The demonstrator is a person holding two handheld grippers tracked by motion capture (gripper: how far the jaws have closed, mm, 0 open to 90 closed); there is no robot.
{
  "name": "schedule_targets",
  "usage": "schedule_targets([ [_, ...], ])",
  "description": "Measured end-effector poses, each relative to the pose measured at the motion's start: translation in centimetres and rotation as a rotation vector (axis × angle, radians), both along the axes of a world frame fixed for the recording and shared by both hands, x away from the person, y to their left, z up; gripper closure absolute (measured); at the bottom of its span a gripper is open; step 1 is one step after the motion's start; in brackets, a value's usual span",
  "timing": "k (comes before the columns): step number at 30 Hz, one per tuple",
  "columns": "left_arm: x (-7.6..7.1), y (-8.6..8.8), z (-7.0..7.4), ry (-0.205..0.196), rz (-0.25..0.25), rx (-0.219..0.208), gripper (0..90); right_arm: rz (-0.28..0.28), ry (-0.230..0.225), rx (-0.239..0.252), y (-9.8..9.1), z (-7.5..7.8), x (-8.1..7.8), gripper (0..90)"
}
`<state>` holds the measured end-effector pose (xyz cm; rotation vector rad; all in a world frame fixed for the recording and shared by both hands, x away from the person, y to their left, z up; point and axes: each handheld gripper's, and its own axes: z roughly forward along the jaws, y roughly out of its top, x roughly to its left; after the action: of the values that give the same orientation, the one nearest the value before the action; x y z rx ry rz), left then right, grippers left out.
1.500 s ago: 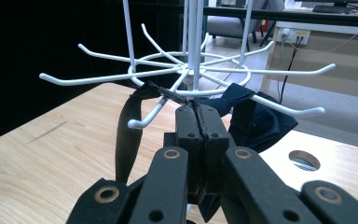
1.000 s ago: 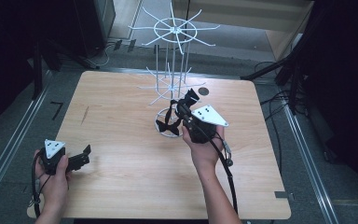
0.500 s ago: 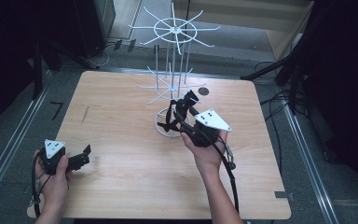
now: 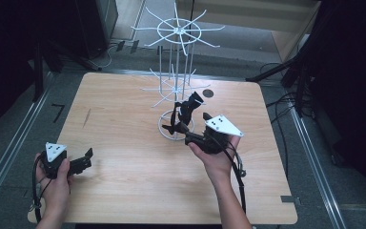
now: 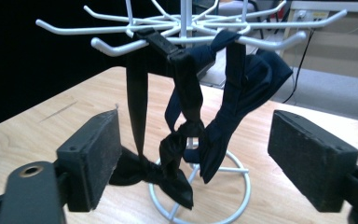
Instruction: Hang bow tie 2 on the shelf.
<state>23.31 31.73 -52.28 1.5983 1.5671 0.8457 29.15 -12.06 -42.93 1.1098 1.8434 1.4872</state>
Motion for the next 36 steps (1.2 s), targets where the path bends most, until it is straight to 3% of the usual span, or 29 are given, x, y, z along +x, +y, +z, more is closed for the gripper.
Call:
schedule_targets([
  [3,0.0,0.0,0.0,0.000,0.000,0.000,0.0,0.013,0.017,0.007,-0.3,-0.2,-0.1,15.2],
  [18,0.0,0.0,0.0,0.000,0.001,0.005,0.0,0.003,0.019,-0.001,-3.0,-1.7,-0.8,1.0],
  [36,-0.1,-0.1,0.0,-0.004,0.004,0.015,0.0,-0.033,0.054,-0.030,-6.0,-3.7,-2.0,0.0],
])
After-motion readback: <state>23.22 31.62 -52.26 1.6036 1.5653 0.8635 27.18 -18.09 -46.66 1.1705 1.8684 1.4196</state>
